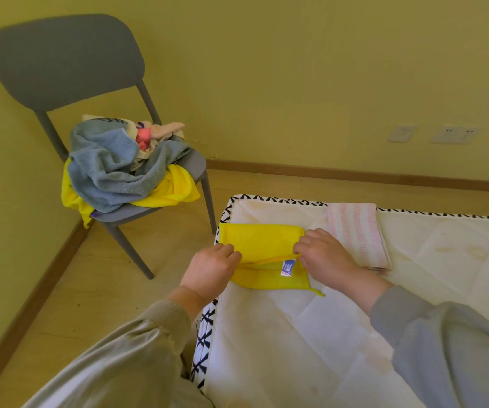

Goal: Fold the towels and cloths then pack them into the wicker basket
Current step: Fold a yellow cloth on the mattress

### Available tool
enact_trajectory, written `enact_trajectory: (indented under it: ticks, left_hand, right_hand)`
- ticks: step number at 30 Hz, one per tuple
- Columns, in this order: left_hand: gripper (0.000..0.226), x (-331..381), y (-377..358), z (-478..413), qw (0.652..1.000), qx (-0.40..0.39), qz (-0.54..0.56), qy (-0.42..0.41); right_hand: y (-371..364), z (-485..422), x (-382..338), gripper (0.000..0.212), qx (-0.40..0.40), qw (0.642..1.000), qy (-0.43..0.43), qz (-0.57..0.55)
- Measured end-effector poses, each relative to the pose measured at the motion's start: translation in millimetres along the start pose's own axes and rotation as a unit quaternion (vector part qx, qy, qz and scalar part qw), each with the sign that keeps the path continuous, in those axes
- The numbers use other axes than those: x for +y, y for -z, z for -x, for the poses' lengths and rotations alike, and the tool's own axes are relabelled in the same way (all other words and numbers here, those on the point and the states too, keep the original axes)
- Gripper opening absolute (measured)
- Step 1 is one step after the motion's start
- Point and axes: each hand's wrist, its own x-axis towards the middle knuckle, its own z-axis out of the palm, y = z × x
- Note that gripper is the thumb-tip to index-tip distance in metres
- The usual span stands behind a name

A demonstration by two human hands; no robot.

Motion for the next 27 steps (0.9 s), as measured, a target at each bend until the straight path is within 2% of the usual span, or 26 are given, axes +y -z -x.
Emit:
enact_trajectory:
  ticks: [3, 5, 8, 10, 17, 23, 27]
  left_hand:
    - [0.04, 0, -4, 7, 1.0, -0.018, -0.006, 0.0]
    - [0.044, 2, -7, 14, 0.999, -0.041, -0.015, -0.004]
    - [0.045, 7, -13, 22, 0.996, -0.072, -0.032, -0.03]
    - [0.044, 10, -16, 25, 0.995, -0.085, -0.039, -0.045]
    - [0.043, 12, -15, 23, 0.994, -0.099, -0.041, -0.028]
    - [0.046, 16, -20, 31, 0.989, -0.143, -0.028, -0.004]
    - [0.045, 15, -24, 32, 0.989, -0.143, -0.02, 0.013]
  right_hand:
    - [-6, 5, -3, 0.022, 0.122, 0.992, 0.035, 0.008]
    - [-17, 15, -9, 0.02, 0.147, 0.987, 0.066, 0.016]
    - [-39, 34, -18, 0.018, 0.116, 0.988, 0.103, 0.026]
    - [-46, 39, -21, 0.02, 0.101, 0.99, 0.099, 0.028]
    - [-36, 32, -16, 0.023, 0.143, 0.989, 0.039, 0.029]
    - [-47, 44, -23, 0.028, 0.085, 0.995, 0.041, 0.045]
    - [-47, 47, -24, 0.032, 0.048, 0.996, 0.034, 0.068]
